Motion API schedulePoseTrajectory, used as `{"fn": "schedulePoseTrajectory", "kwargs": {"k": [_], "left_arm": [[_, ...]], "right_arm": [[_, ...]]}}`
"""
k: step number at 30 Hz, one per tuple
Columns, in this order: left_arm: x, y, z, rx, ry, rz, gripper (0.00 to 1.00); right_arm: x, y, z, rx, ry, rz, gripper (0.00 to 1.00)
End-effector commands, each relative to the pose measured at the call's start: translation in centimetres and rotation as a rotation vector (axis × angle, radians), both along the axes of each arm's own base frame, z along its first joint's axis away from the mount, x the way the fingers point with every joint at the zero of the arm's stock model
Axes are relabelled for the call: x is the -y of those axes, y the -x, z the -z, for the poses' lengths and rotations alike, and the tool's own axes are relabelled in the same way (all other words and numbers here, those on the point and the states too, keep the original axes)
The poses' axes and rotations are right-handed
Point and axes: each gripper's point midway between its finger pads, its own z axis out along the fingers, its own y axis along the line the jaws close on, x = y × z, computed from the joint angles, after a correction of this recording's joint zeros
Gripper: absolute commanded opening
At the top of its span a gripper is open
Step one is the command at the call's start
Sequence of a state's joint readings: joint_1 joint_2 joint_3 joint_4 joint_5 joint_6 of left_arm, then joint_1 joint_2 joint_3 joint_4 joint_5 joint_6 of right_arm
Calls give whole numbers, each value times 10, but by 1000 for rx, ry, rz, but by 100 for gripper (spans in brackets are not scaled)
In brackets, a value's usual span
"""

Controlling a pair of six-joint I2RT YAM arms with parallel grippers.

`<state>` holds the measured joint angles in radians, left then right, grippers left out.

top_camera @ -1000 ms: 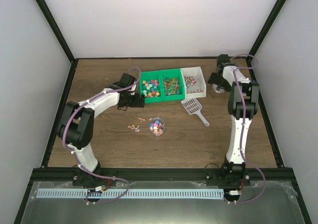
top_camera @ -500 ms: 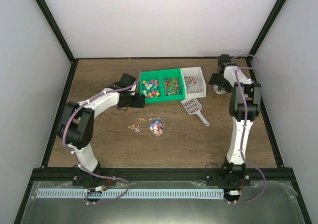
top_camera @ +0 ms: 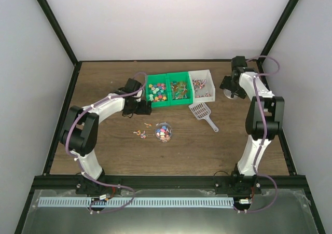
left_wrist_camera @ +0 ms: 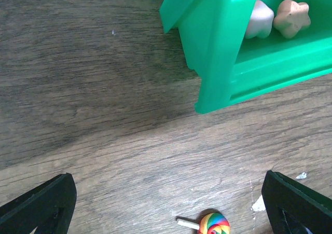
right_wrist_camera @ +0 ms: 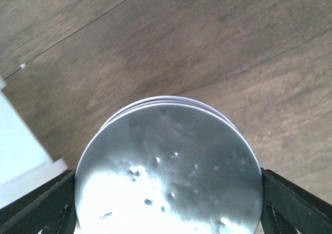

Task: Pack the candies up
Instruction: Pick up the bottle lid at the center of the board, then close the bottle lid on the packing bottle.

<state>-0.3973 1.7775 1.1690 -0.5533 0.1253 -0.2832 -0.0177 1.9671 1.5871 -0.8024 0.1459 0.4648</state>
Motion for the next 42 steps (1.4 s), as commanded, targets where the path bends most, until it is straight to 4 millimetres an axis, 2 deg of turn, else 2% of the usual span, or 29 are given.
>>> {"fn": "schedulePoseTrajectory", "kwargs": {"k": [1,6,12,19,24,28,33,38,42], "left_arm": [[4,2,-7,18,21,30,100],[4,3,-6,14,19,46,100],[-1,6,-1,8,-6,37,100],[-11,9,6,-11,-35,-6,100],[-15,19,18,-44,-37,-17,100],[-22,25,24,-64,-54,-53,100],[-33,28,21,-66,-91,-123,100],[-49,30,13,-67,-117,-181,100],[-54,33,8,-57,-101,-184,100]], "right_arm": [[-23,10,-32,60,-11,-40,89],[-55,30,-47,83,-37,-94,89],[-106,58,-55,87,-74,-170,88],[-180,99,-35,20,-96,-290,87],[-220,123,-22,-21,-97,-389,87],[-251,140,-19,-28,-92,-481,87],[-279,161,-18,-28,-96,-598,88],[-293,178,-18,-29,-114,-662,88],[-299,185,-20,-28,-97,-661,87]]}}
